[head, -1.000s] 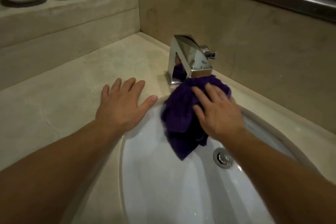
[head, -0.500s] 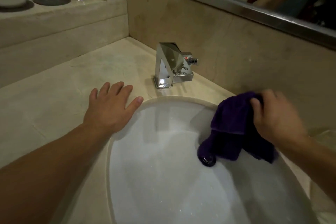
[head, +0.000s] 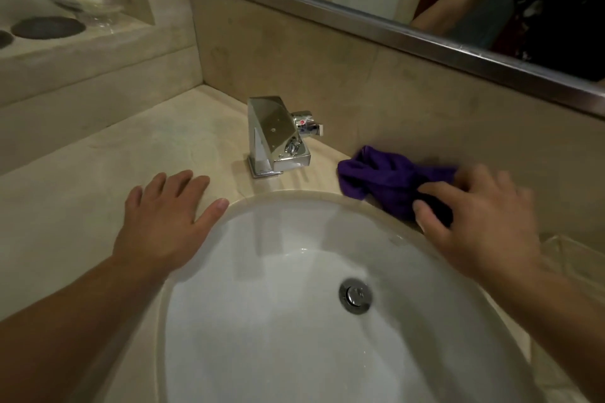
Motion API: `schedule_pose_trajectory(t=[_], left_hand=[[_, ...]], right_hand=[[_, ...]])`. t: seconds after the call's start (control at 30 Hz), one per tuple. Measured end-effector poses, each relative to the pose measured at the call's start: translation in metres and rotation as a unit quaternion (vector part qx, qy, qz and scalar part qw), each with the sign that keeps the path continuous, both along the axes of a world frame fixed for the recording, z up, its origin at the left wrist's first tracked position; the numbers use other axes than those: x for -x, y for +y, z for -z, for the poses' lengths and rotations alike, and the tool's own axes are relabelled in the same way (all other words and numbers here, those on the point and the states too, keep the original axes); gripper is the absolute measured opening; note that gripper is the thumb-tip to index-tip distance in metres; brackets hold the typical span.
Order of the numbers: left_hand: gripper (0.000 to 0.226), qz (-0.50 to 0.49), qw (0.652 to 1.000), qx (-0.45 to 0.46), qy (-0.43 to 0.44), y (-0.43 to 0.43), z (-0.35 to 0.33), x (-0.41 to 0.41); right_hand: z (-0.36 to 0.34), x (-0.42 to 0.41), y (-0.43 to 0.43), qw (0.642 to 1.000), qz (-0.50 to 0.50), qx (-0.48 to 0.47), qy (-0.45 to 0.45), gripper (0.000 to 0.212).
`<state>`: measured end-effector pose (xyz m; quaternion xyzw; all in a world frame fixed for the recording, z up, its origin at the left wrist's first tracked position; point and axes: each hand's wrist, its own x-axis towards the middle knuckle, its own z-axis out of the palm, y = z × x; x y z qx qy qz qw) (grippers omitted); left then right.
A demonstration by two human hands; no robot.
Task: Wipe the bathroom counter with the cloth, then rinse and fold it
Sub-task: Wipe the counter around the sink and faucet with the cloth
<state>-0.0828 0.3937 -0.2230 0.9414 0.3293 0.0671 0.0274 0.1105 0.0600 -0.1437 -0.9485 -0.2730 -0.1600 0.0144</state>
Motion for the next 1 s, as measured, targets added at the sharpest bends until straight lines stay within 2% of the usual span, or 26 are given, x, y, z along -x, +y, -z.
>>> schedule_pose_trajectory(t=[0.07,0.17,0.23,0.3,0.4,0.53,0.63,0.87,1.0], left_hand=[[0.086,0.001,1.0,0.0,0.006,0.0,0.0,-0.001],[0.088,0.005,1.0,-0.003,0.01,0.001,0.0,0.0],[0.088,0.006,1.0,-0.005,0.009,0.002,0.002,-0.001],[0.088,0.006,1.0,-0.008,0.011,0.002,0.002,-0.002],[0.088,0.002,1.0,-0.002,0.015,0.002,0.001,-0.003],[0.087,0.003,1.0,0.006,0.002,0.001,0.0,-0.002],[0.087,0.002,1.0,0.009,0.004,0.002,0.002,-0.002],[0.089,0.007,1.0,0.021,0.004,0.001,0.001,-0.003],[0.083,0.012,0.999,0.029,-0.045,0.0,0.0,0.0]], right_hand=[[0.008,-0.002,0.007,0.996,0.006,-0.089,0.001,0.054],[0.037,0.002,0.034,0.994,0.061,-0.016,0.088,0.084],[0.054,0.005,0.054,0.991,0.09,-0.002,0.102,0.088],[0.056,0.003,0.076,0.989,0.093,-0.023,0.113,0.085],[0.054,-0.002,0.114,0.992,0.04,-0.025,0.114,0.079],[0.054,0.009,0.154,0.994,-0.04,-0.036,0.095,0.059],[0.058,0.02,0.159,0.993,-0.065,-0.063,0.081,0.049],[0.063,0.056,0.167,0.984,-0.118,-0.108,0.078,0.048],[0.068,0.083,0.173,0.966,-0.186,-0.138,0.112,0.045]])
